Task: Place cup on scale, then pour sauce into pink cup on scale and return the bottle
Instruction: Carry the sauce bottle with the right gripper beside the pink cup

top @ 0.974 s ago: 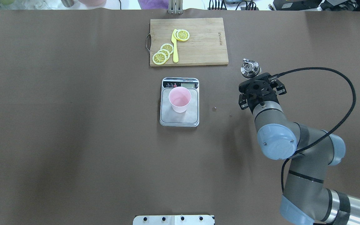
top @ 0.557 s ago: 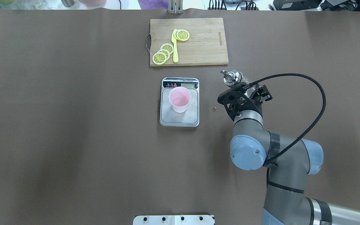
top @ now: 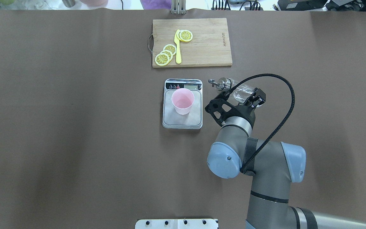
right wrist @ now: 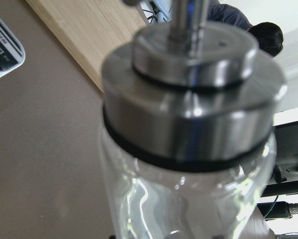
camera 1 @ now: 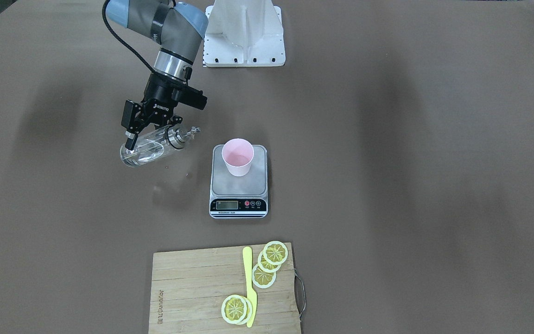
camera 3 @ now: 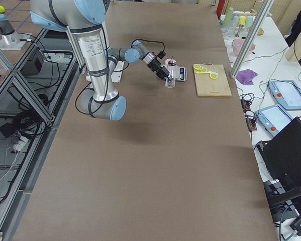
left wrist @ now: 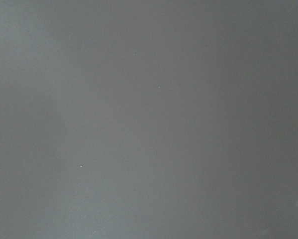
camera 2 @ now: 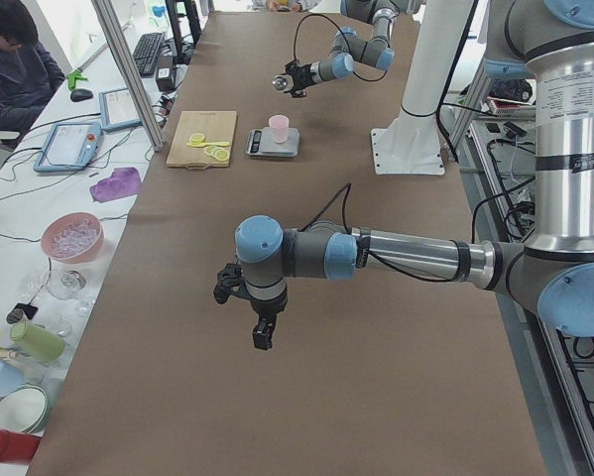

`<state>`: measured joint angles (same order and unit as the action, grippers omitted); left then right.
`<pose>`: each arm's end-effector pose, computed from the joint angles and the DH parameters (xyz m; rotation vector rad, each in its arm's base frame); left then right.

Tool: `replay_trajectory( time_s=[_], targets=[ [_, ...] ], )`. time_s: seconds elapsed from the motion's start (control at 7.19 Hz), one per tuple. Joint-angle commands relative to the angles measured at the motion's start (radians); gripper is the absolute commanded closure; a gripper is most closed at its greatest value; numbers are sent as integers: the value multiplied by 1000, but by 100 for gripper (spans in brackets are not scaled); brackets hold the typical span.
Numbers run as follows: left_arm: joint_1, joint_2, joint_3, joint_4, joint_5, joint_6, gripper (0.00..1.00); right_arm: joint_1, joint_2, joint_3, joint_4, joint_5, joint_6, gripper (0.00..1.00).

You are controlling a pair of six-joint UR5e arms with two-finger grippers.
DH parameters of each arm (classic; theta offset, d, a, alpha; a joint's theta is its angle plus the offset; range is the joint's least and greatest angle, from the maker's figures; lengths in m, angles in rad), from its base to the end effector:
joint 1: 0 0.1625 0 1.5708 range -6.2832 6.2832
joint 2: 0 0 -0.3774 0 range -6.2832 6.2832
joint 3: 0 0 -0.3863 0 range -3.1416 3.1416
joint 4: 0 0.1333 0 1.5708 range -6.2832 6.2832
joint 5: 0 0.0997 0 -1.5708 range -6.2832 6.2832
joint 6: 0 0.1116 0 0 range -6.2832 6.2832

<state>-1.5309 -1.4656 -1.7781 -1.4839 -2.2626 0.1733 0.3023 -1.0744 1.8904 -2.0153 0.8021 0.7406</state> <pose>-0.0443 -0.4478 0.5829 0.0608 0.6906 0.2099 -0.4780 -0.3700 0.2515 0.8344 0.1102 -0.3539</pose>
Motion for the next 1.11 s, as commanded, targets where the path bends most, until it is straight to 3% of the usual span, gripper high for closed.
replay_trajectory(
  time_s=[0.0, 0.28, 0.7, 0.97],
  targets=[
    [0, 1, 6, 1, -2, 0, 1, -2, 30, 1, -98, 8, -80, 100],
    [0, 1, 22, 1, -2, 0, 1, -2, 33, 18, -105, 14, -141, 100],
    [0, 1, 43, 1, -5, -3, 1, -8, 106, 7, -241, 22, -145, 100],
    [0, 1, 54, 1, -5, -3, 1, -8, 116, 4, -270, 20, -144, 100]
  ],
)
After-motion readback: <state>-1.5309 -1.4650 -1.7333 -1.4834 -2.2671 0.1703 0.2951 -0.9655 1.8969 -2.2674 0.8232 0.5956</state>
